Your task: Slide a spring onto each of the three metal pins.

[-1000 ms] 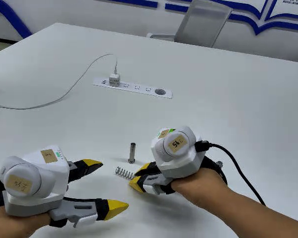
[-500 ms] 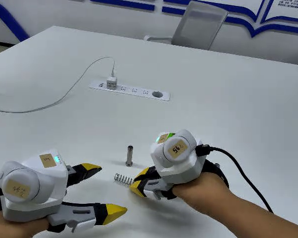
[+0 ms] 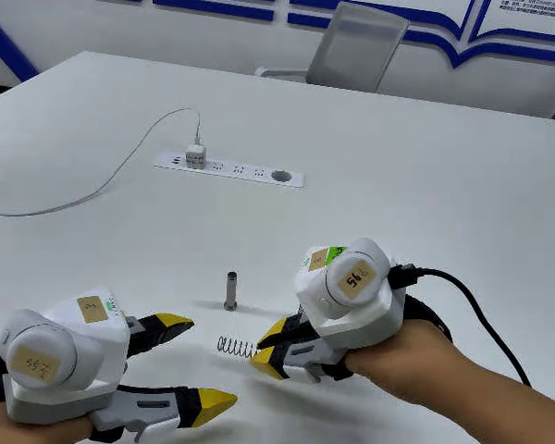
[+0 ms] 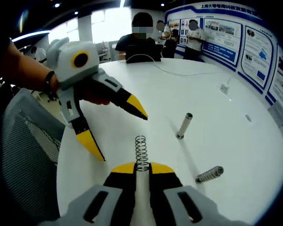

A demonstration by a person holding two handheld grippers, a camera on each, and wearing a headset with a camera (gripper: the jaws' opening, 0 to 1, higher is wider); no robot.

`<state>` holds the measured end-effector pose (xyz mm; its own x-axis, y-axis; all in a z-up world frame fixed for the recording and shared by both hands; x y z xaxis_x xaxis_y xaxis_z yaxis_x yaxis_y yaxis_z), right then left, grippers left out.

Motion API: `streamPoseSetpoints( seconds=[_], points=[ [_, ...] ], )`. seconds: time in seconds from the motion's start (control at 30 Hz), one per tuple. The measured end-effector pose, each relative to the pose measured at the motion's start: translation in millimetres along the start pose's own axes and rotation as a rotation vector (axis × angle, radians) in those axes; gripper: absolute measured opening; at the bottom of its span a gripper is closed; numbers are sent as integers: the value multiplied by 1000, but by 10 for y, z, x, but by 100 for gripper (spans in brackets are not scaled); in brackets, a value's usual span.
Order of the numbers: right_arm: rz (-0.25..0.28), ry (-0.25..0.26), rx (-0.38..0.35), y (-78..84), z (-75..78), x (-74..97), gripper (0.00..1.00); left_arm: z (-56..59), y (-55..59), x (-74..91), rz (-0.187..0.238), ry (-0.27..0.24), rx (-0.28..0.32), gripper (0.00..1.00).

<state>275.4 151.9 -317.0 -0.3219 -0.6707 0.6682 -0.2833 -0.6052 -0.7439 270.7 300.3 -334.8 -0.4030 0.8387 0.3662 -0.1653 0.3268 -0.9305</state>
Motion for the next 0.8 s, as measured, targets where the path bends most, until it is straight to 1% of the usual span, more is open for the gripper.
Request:
streamPoseSetpoints(
  seconds=[0.07,0.2,0.33,0.43,0.53,0.63,0.8],
  points=[
    [-6,-8,4,15,-35,25,11,20,11,-16,-3,11,-5,59],
    [-21,-24,13,51,-100,64,11,71,-5,-44,-1,33,-20,56],
    [-35,-43,21,66,-139,87,11,110,-1,-70,-3,53,-37,52],
    [-46,-54,28,68,-165,103,11,150,-1,-85,-6,73,-55,47],
    [-71,-60,51,81,-193,113,11,189,2,-98,-2,100,-65,41],
    [-84,-74,59,90,-222,114,11,230,1,-109,-3,115,-90,35],
    [-111,-94,77,97,-268,115,11,260,3,-119,-3,134,-113,27]
  ],
)
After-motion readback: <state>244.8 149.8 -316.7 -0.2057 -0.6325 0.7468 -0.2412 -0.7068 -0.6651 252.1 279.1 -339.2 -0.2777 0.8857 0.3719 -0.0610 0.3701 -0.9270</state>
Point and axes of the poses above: the centre of the closed fingertips' face, and the gripper's own axes: x roughly backward along the fingers, z roughly to its right, y roughly out of its underside, the point moved 8 cm from there along x, roughly backward along the fingers, and after that the axes turned 4 degrees about z, right-handed, at the moved point
